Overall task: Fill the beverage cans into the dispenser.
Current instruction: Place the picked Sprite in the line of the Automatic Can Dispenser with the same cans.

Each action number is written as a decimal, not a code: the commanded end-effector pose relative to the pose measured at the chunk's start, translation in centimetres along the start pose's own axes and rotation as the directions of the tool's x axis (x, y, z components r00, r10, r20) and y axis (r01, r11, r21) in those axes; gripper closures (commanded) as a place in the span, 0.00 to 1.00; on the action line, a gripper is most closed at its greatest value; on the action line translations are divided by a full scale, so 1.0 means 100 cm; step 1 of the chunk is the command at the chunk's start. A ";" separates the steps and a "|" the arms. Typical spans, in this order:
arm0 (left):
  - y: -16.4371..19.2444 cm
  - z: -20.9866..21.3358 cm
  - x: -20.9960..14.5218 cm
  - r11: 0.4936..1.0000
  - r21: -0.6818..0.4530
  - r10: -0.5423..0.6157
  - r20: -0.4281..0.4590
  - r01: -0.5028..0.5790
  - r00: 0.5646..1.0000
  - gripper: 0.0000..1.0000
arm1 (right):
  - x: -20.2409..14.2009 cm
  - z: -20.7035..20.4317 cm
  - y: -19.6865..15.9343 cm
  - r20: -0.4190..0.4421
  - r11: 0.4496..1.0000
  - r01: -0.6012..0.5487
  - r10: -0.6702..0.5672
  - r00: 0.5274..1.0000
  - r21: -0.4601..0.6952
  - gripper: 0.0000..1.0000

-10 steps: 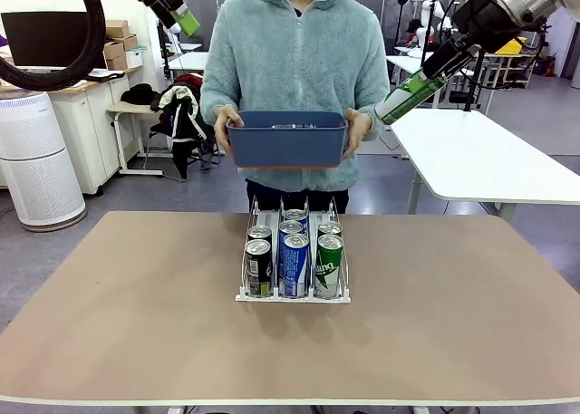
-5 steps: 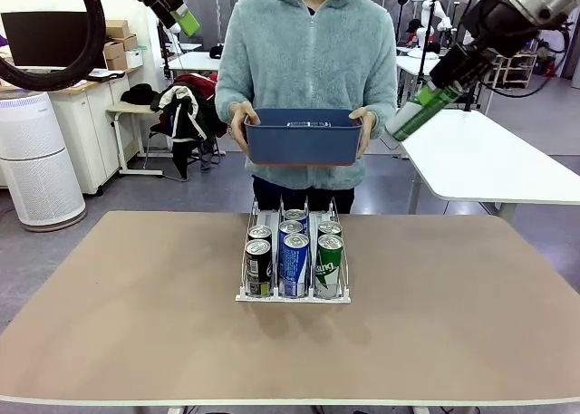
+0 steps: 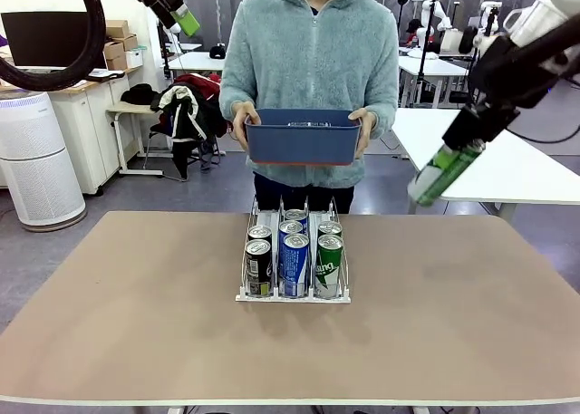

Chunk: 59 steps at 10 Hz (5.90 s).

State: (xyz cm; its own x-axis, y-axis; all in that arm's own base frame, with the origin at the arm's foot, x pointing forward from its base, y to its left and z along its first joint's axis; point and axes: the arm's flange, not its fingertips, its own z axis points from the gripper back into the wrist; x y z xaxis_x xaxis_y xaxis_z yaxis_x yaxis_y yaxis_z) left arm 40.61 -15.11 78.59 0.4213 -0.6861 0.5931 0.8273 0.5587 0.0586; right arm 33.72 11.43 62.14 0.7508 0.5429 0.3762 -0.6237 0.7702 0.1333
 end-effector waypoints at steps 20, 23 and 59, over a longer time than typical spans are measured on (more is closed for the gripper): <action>0.001 0.000 -0.002 1.000 -0.005 0.001 0.004 -0.001 1.000 0.06 | -0.050 -0.116 0.144 -0.049 0.997 0.022 -0.025 0.998 -0.070 0.42; 0.001 0.000 -0.002 1.000 -0.005 0.001 0.004 -0.001 1.000 0.06 | -0.029 -0.161 0.136 -0.044 0.998 -0.010 0.008 0.999 -0.063 0.42; 0.001 0.000 -0.002 1.000 -0.005 0.001 0.004 -0.001 1.000 0.06 | 0.095 -0.289 0.062 -0.213 0.995 -0.070 0.052 0.976 -0.076 0.20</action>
State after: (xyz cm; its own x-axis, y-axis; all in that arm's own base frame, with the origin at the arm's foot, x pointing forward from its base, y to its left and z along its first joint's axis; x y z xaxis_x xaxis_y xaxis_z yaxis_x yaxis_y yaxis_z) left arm 40.61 -15.13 78.59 0.4213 -0.6864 0.5928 0.8271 0.5589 0.0593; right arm 43.53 31.15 39.02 0.7601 0.6213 0.1903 -0.6409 0.7652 0.0611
